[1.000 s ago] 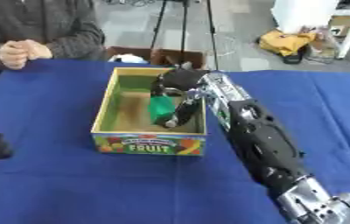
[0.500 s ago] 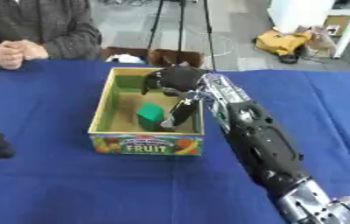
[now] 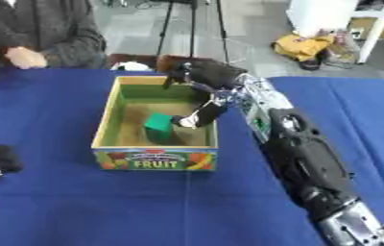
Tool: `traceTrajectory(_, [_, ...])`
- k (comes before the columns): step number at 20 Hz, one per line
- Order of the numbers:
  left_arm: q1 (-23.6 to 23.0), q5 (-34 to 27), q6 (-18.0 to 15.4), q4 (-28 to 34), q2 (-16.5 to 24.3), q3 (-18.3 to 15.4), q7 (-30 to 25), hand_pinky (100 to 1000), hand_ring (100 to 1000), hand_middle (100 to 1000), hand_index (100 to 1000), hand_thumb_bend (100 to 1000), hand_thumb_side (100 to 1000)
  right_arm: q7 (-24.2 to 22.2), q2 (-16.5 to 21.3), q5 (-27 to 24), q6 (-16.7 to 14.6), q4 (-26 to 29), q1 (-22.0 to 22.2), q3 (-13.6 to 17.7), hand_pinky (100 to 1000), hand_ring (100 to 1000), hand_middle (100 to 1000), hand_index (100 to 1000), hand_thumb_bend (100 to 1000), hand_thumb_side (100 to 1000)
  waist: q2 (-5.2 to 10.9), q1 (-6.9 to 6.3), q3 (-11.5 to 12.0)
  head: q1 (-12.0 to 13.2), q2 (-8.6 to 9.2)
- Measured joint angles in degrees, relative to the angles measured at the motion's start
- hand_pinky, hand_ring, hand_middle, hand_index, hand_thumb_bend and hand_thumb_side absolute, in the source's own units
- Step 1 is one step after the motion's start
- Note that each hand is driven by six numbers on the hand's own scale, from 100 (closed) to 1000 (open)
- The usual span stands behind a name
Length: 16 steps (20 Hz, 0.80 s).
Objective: Pick up objects on the table and place them in the box.
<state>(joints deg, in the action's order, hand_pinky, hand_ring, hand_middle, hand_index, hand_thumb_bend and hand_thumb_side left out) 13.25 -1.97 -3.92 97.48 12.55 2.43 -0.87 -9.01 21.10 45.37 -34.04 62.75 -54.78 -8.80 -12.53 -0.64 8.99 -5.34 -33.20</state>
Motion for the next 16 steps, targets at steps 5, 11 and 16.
traceTrajectory(5, [-0.80,0.05,-0.05,-0.01,0.02,-1.09,1.01,671,585,553,695,426,972,2.74,6.82,-27.98,8.38,13.46,12.45,2.68,629,622,682,739,100,679,0.19,-0.74,-3.62,2.49,-0.06])
traceTrajectory(11, [-1.16,0.11,-0.19,-0.01,0.03,-2.11,2.13,670,584,553,695,426,974,6.98,9.64,-51.81,19.20,27.10,28.04,9.61,611,601,662,735,100,690,0.12,-1.61,-6.73,5.33,-0.28])
traceTrajectory(16, [-1.22,0.39,-0.22,-0.01,0.03,-2.42,2.62,670,584,553,695,427,980,11.34,9.52,-59.88,24.38,32.13,37.16,13.81,597,583,635,727,100,717,-0.17,-1.98,-7.96,6.52,-0.44])
